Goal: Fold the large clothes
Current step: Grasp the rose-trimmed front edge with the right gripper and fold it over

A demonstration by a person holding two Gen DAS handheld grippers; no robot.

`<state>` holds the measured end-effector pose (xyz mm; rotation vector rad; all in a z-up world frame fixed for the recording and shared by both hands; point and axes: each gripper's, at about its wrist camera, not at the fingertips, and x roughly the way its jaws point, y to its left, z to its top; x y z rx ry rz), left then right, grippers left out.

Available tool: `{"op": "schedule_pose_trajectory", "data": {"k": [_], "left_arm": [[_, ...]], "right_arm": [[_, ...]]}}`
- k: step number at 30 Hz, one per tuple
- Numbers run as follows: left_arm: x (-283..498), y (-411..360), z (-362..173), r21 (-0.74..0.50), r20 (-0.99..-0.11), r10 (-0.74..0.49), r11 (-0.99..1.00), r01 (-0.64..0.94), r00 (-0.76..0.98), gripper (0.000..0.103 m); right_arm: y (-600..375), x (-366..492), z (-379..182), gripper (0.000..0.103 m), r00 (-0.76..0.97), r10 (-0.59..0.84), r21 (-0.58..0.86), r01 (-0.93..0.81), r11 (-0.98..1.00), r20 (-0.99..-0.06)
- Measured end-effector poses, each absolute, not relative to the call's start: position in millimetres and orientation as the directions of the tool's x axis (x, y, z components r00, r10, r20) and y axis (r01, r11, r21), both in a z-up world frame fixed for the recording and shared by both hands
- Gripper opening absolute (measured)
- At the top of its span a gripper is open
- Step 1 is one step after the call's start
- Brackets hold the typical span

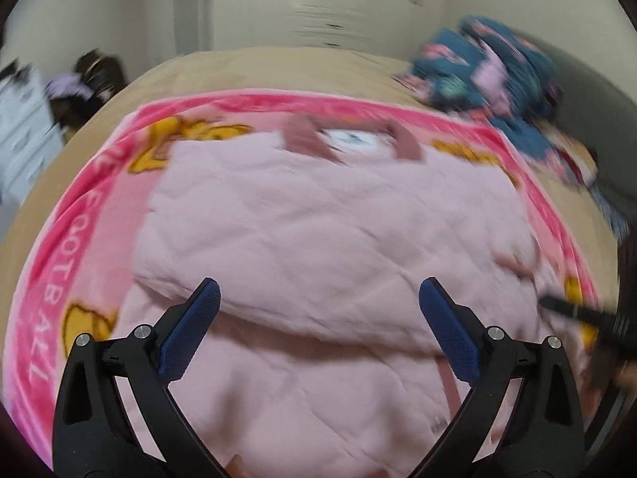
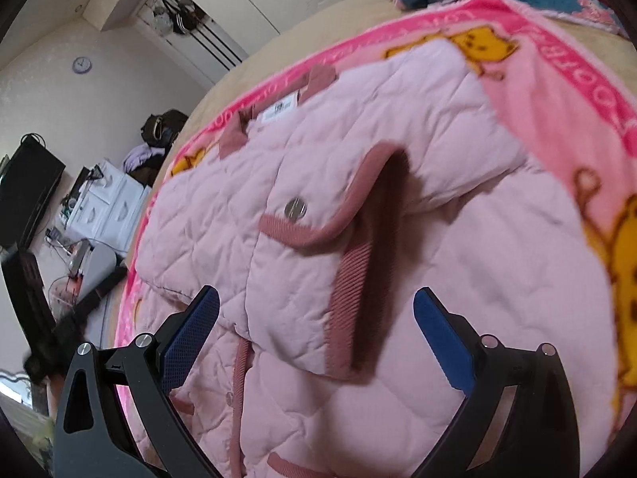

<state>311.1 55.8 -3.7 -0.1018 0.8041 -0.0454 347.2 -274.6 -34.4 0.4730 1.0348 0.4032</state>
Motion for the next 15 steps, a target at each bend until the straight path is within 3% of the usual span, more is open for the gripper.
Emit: {"op": "schedule_pose_trajectory", "data": {"k": [10,13,14,15], "left_arm": [[337,125,15,-0.205,-0.646,-0.013,0.966,-0.158,0.763,0.094],[335,140,14,-0.235,-0.635,-0.015,0.956,-0.175,0.773,0.094],[335,144,14,-0.242,-0.632,-0.012,0.953,-0.182,0.775,0.094],[334,147,13,-0.25,-0.631,-0.016,0.951,-0.183,0.776,0.094]], "right_arm": [[-265,353,-58,0.097,0.448,0.553,0.597,-0.052,0.8,-0.703],[-263,352,-58,0.082,0.469,0.525,0.569,-0.056,0.82,-0.71],[-263,352,-58,0.072,0.471,0.522,0.562,-0.064,0.824,-0.711],[-263,352,-58,0.055,0.474,0.527,0.566,-0.072,0.821,-0.705]]}}
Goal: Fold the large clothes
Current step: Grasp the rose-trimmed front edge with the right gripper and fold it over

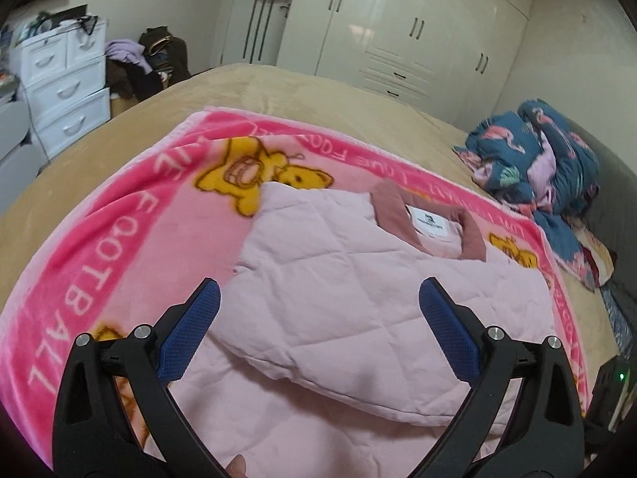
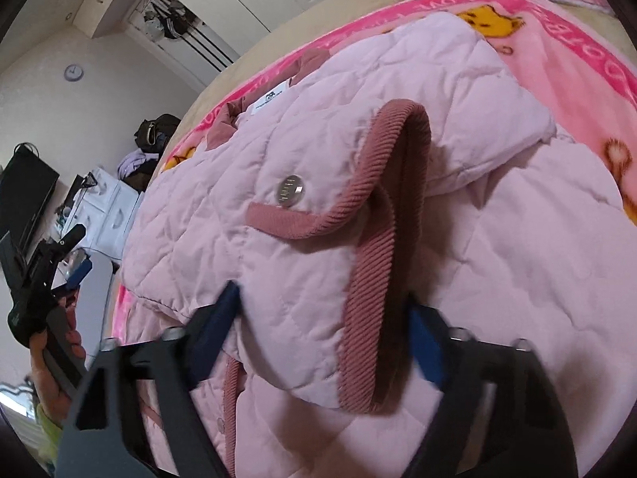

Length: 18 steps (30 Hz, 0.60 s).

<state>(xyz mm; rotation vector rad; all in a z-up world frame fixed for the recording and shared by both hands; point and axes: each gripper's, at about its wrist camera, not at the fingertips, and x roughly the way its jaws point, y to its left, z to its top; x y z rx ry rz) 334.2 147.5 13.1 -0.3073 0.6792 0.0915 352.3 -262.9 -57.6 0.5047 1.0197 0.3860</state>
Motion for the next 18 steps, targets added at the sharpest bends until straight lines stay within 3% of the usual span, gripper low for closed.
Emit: {"op": "schedule_pose_trajectory", "data": {"k": [3,4,11,18], "left_arm": [[335,156,11,-0.266,-0.631,-0.025,0.946,-0.187,0.775,0.094],[335,158,10,-0.27,-0.63,-0.029,0.945,-0.184,0.776,0.094],[334,172,9,-0.292,-0.631,-0.029,0.935,-0.203,0.775,0.094],[346,166,1,-0.281,-0.642,-0.048,0.943,-0.176,0.766,0.094]], "right_arm": [[-261,353,-51,0.025,0.485,0.56,0.586,-0.114,0.802,-0.672],[-260,351,-45,0.022,0.498,0.555,0.573,-0.133,0.808,-0.666],[-243,361,30,0.018,0.609,0.496,0.394,-0.306,0.867,-0.619],[-242,402,76,0.018,0.693,0.414,0.252,-0.329,0.91,-0.59]]}}
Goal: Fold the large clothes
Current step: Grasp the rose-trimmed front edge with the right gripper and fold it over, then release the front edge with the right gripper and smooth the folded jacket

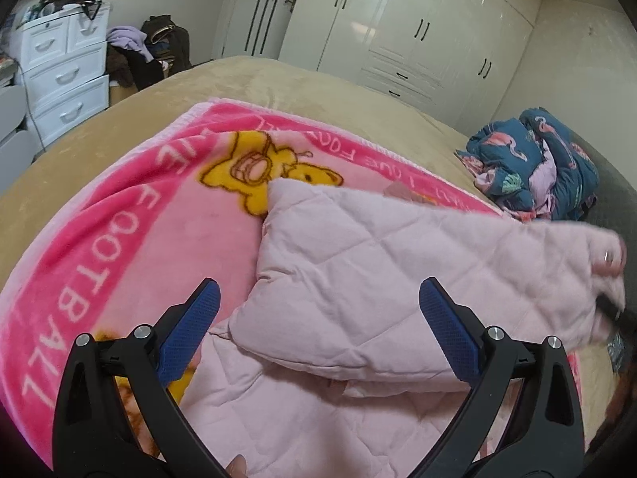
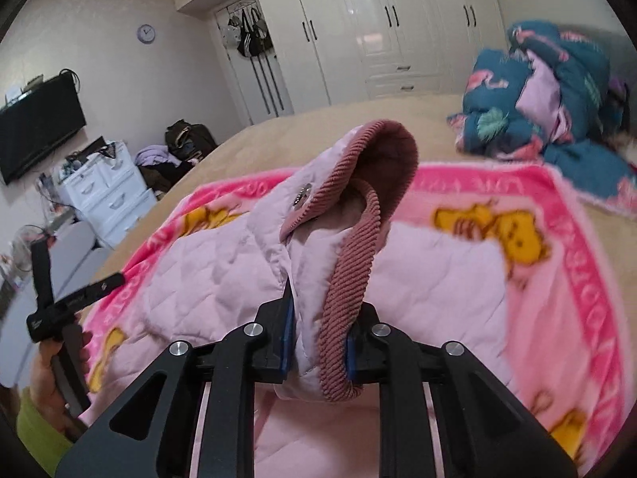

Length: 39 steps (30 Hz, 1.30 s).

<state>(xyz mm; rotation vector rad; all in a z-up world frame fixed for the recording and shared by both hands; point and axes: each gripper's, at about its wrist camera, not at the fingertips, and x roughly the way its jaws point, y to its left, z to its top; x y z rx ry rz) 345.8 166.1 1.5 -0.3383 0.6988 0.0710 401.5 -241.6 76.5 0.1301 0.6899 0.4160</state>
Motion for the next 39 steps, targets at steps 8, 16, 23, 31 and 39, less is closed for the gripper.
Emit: {"op": "schedule_pose_trajectory", "data": {"k": [8,16,23,31,39], "left_arm": [[365,145,-20,-0.261,-0.67,-0.095,0.959,-0.114,0.737,0.094],[372,140,-33,-0.277,-0.673,-0.126,0.957,-0.09,0.729,0.094],[371,131,-32,-0.255,-0.651,-0.127,0.965,-0.058,0.748,0.082],[379,109,-45,-0.207,-0.692,-0.162,0.978,0.021,0.703,0.074],[387,118,-71,-0.261,-0.723,-0.187,0.965,-0.012,0.665,0.075]], "right_arm": [[-253,420,46,0.018,0.678,0.351,0.232,-0.264,0.936,-0.646],[-256,425,7,0.024,0.634,0.309,0.238,-0.198,0.951,-0.709],[-270,424,-9,0.045,0.623,0.277,0.251,-0.133,0.959,-0.732],[-264,410,17,0.057,0.711,0.193,0.162,-0.112,0.98,-0.676],[-221,418,31,0.065,0.695,0.255,0.108,-0.249,0.962,-0.672]]}}
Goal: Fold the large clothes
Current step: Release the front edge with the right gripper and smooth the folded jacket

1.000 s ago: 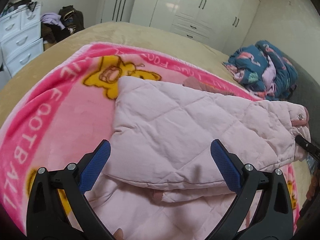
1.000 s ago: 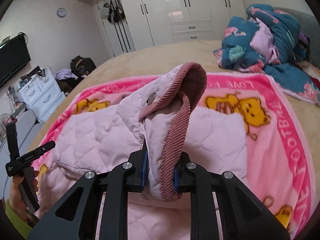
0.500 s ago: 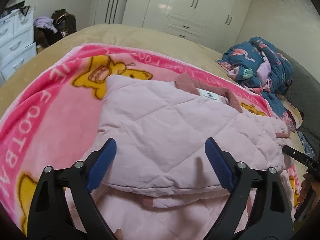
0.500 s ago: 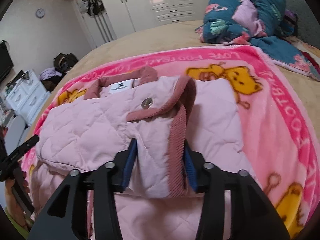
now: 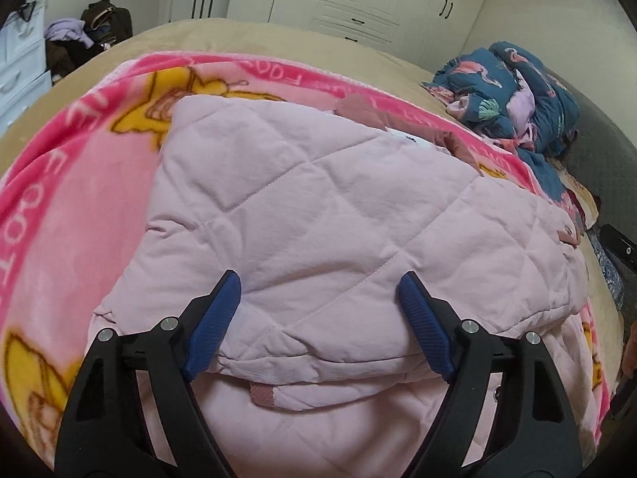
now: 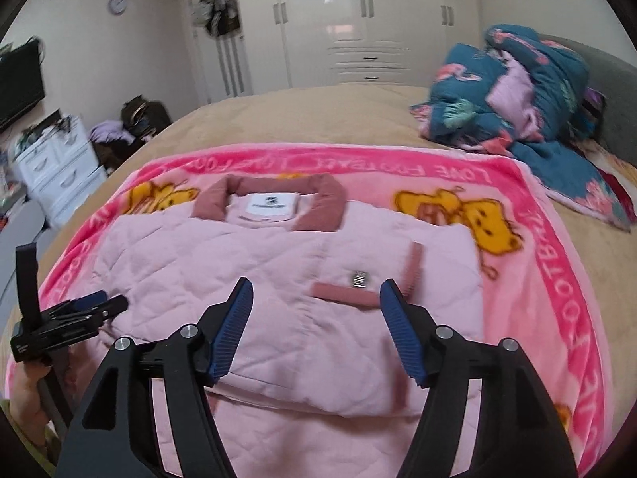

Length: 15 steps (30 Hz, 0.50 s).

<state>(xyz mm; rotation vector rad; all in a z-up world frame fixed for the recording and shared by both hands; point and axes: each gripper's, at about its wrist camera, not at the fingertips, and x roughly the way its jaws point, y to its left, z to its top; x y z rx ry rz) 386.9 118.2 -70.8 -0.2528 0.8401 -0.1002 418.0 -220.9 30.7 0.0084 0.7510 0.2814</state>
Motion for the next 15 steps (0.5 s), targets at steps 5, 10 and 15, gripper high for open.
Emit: {"op": "schedule_pose_trajectory", "data": {"k": [5,10,15], "left_arm": [[386,119,-73,-0.263,-0.725,-0.191,0.965,-0.01,0.662,0.075],[386,121,-73,-0.273,-0.722,-0.2,0.962,-0.007,0.662,0.075],[386,121,-73,-0.266,-0.725,-0.199,0.964,-0.001,0.66,0.075]], "right_arm": [[-188,436,20,0.065,0.644,0.271,0.073,-0.316,0.946,-0.716],[-174,462,-27,0.067,0.524,0.222,0.081,-0.279,0.957,-0.822],[-172,464,-57,0.071,0.527,0.224,0.109,-0.239,0.965,-0.82]]}}
